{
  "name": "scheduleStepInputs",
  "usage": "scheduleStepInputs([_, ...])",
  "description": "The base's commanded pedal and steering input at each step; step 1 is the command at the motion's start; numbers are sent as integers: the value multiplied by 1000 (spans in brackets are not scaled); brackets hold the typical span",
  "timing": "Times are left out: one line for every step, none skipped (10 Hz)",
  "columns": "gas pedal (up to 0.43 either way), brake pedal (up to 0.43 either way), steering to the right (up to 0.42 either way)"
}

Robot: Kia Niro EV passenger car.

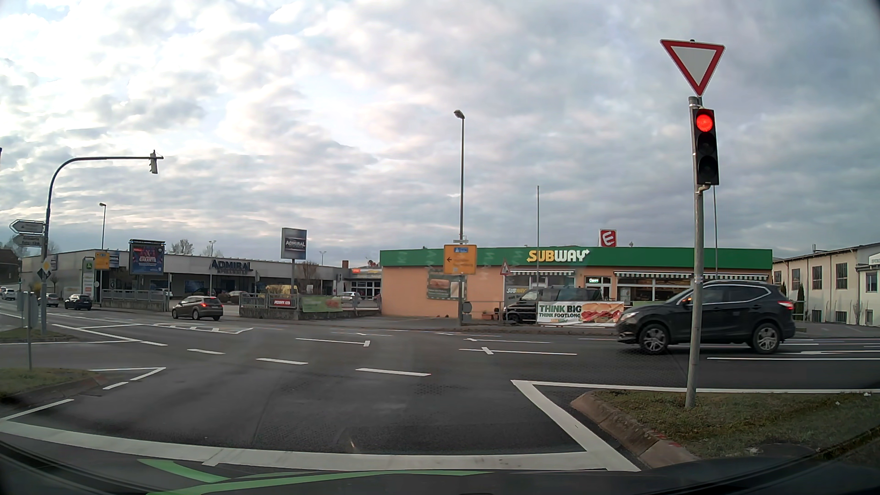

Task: Follow the waypoints while adhering to traffic rules and regulations

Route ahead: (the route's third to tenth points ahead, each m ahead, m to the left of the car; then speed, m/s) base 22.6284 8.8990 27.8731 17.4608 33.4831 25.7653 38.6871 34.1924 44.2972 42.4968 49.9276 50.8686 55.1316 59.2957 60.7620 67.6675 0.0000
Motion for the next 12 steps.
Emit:
scheduleStepInputs([0, 329, 48])
scheduleStepInputs([0, 329, 48])
scheduleStepInputs([0, 329, 48])
scheduleStepInputs([0, 329, 48])
scheduleStepInputs([0, 329, 48])
scheduleStepInputs([0, 329, 48])
scheduleStepInputs([0, 329, 48])
scheduleStepInputs([0, 329, 48])
scheduleStepInputs([0, 329, 48])
scheduleStepInputs([0, 329, 48])
scheduleStepInputs([0, 329, 48])
scheduleStepInputs([0, 329, 48])
